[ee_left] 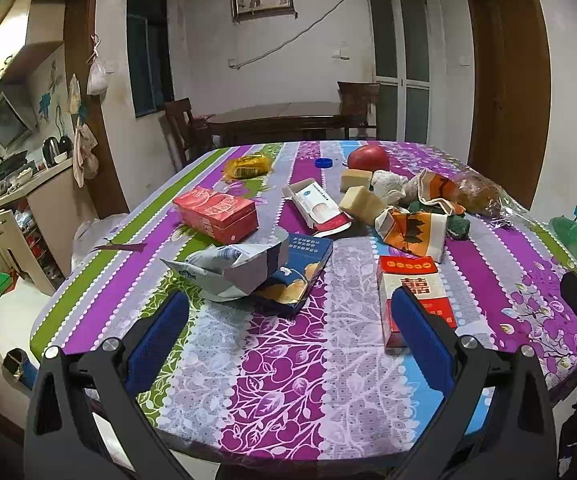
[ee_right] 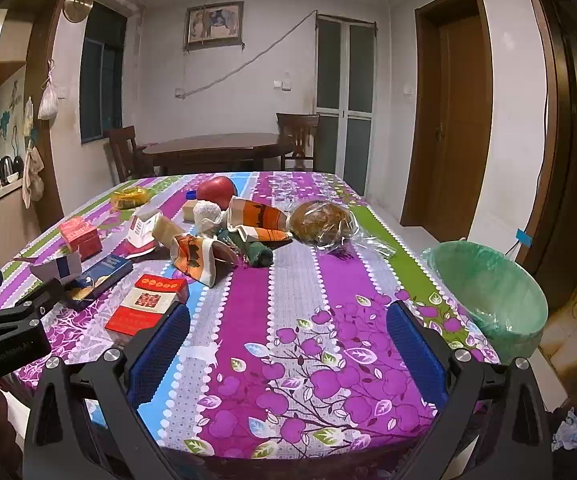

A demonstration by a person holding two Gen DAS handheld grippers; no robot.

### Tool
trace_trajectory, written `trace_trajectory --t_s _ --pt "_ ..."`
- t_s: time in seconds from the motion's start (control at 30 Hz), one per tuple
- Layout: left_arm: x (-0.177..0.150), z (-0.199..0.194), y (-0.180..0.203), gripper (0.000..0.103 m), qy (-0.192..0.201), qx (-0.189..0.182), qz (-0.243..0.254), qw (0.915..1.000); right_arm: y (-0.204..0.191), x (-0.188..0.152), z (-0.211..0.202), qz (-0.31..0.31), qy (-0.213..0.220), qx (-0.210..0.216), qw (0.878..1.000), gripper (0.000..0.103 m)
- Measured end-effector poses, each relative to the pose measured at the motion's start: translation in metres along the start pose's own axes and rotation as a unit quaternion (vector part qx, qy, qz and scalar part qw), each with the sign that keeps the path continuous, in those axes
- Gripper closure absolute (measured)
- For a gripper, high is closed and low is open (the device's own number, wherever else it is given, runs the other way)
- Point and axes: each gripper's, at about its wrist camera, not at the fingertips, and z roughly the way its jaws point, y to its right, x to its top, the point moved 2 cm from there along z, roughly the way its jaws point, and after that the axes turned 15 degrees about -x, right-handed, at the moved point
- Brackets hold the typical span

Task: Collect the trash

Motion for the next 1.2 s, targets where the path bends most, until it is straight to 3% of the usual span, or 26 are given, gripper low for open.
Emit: trace_trajectory --t_s 0.43,0.57,0.67,0.83,0.93,1.03,1.2 --pt "0.000 0.002 0.001 0.005 -0.010 0.009 -0.003 0.9999 -0.002 -0.002 0.002 -0.004 -0.007 -0.002 1.000 0.005" --pt "0.010 -0.006 -0.017 0.005 0.018 0.031 -0.032 0.9988 -0.001 -0.002 0.001 -0.003 -0.007 -0.005 1.000 0.005" --pt "0.018 -0.006 -0.044 0.005 0.007 0.024 -0.077 0.9967 -0.001 -0.004 0.003 -0.001 -0.009 -0.004 1.000 0.005" --pt "0.027 0.007 -0.094 0.006 -0.035 -0.006 -0.187 0.9817 0.004 -0.011 0.011 0.008 -0.023 -0.005 1.000 0.005" --pt "0.033 0.018 -0.104 0.006 -0.046 -0.032 -0.227 0.9722 0.010 -0.014 0.019 0.016 -0.036 -0.007 0.999 0.005" --pt "0.039 0.045 -0.107 0.006 -0.076 -0.076 -0.272 0.9562 0.015 -0.015 0.025 0.023 -0.043 -0.010 0.999 0.005" --pt "0.037 0.088 -0.112 0.006 -0.114 -0.075 -0.312 0.9401 0.019 -0.018 0.030 0.026 -0.046 -0.017 0.998 0.005"
